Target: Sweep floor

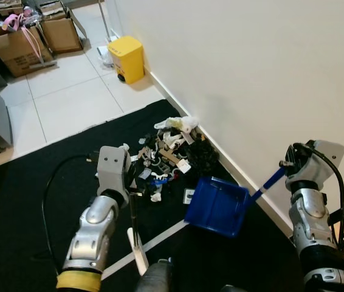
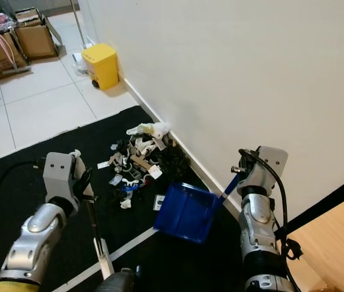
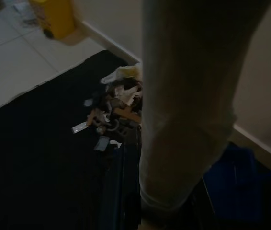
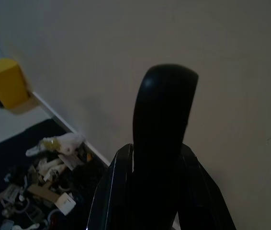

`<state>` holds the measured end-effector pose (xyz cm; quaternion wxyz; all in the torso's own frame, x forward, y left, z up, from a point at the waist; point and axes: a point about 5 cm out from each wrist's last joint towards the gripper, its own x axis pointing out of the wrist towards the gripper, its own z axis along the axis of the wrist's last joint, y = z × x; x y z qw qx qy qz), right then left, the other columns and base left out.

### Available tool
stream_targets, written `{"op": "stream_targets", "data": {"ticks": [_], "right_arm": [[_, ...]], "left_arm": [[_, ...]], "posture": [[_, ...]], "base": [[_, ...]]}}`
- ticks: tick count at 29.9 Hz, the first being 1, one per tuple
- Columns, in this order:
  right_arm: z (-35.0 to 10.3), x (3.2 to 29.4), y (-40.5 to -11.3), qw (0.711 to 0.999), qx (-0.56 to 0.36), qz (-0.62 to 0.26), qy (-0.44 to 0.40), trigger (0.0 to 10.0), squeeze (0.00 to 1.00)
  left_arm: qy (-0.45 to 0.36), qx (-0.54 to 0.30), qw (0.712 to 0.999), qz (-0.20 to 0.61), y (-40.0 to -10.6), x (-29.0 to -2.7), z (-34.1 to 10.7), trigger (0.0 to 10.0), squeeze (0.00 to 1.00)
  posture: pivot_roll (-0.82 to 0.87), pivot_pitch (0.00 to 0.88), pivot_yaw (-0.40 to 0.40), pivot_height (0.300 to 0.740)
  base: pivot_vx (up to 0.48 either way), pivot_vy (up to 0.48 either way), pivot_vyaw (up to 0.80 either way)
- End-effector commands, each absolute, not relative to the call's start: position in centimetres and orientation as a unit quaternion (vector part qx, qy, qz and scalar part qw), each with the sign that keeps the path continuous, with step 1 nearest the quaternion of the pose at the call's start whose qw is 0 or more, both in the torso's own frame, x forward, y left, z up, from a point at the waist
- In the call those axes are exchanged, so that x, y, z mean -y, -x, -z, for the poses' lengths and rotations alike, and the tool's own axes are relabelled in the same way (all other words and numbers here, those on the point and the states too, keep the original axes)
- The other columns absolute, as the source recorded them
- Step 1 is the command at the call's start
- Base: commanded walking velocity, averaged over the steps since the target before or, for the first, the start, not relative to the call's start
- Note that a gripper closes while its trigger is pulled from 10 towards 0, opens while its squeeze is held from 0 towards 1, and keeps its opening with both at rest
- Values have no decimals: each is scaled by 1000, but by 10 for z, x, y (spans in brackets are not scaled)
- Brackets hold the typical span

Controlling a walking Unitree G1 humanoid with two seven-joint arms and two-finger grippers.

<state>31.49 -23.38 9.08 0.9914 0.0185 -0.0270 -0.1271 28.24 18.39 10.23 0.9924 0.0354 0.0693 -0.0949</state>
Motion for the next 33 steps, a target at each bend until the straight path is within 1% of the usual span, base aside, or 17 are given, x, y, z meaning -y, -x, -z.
{"op": "stream_targets", "data": {"ticks": [1,3,4,6,12,16,33], "right_arm": [[-97,237,-317,991,44,126,-13,10000,0],[-97,237,-318,991,44,125,-12,10000,0],[-97,237,-318,991,44,125,-12,10000,0],[-98,236,-319,991,47,128,-15,10000,0],[-99,236,-320,990,52,129,-19,10000,0],[-99,236,-321,990,54,129,-22,10000,0],[-101,237,-324,990,59,129,-23,10000,0]], "left_arm": [[-53,-56,989,130,-279,-188,-113,10000,0],[-68,-45,983,162,-278,-187,-120,10000,0],[-68,-45,983,162,-278,-187,-120,10000,0],[-79,-15,981,175,-282,-182,-134,10000,0],[-59,19,984,166,-287,-176,-147,10000,0],[-65,28,986,150,-291,-176,-152,10000,0],[-80,35,987,133,-293,-181,-155,10000,0]], "posture": [[168,109,42,740],[179,111,43,740],[179,111,43,740],[180,113,48,740],[178,113,49,740],[177,111,49,740],[177,100,45,740]], "base": [[0,0,0],[0,0,0],[0,0,0],[0,0,0],[0,0,0],[0,0,0],[470,0,0]]}}
